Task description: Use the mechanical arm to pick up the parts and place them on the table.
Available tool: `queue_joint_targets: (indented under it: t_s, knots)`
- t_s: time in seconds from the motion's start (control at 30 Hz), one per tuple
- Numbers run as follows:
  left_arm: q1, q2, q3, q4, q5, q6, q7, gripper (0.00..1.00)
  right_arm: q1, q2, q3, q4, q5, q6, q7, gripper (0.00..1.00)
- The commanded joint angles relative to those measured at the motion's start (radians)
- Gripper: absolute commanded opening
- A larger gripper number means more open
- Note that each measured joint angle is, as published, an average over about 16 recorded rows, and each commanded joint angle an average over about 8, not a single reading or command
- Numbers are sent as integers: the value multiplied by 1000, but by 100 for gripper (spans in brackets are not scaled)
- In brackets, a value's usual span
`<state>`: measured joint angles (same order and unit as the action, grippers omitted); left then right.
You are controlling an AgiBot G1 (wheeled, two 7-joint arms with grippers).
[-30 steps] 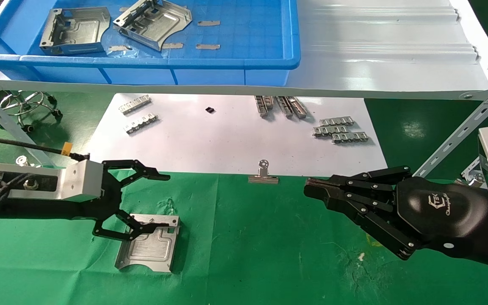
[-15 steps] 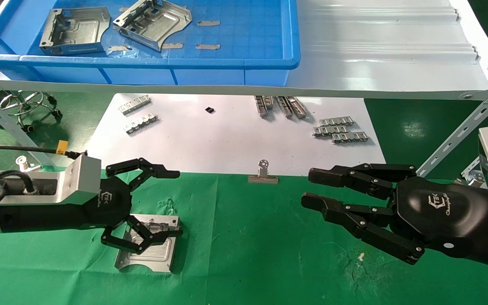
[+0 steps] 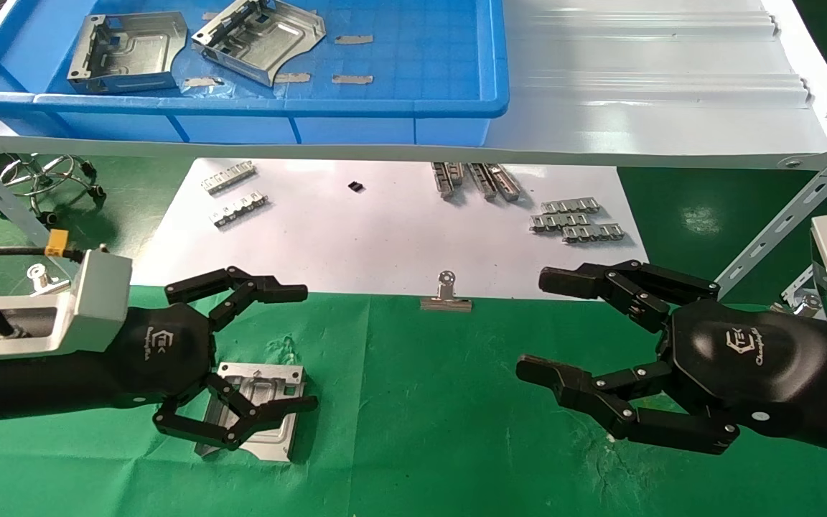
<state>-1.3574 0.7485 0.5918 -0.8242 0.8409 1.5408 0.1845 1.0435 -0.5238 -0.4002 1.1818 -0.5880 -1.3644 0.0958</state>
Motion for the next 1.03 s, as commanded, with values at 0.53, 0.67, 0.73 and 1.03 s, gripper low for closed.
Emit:
queue_joint_targets:
  t_s: [0.53, 0.67, 0.73, 1.03]
  knots:
    - [202, -98, -223, -328, -79, -32, -265, 100, 0, 0, 0, 0, 0, 0, 0, 100]
    - [248, -120, -274, -403, -97, -40, -326, 100, 0, 0, 0, 0, 0, 0, 0, 100]
    - [266, -129, -294, -433, -104, -42, -350, 100, 0, 0, 0, 0, 0, 0, 0, 100]
    - [306, -149, -340, -498, -121, -48, -390, 100, 0, 0, 0, 0, 0, 0, 0, 100]
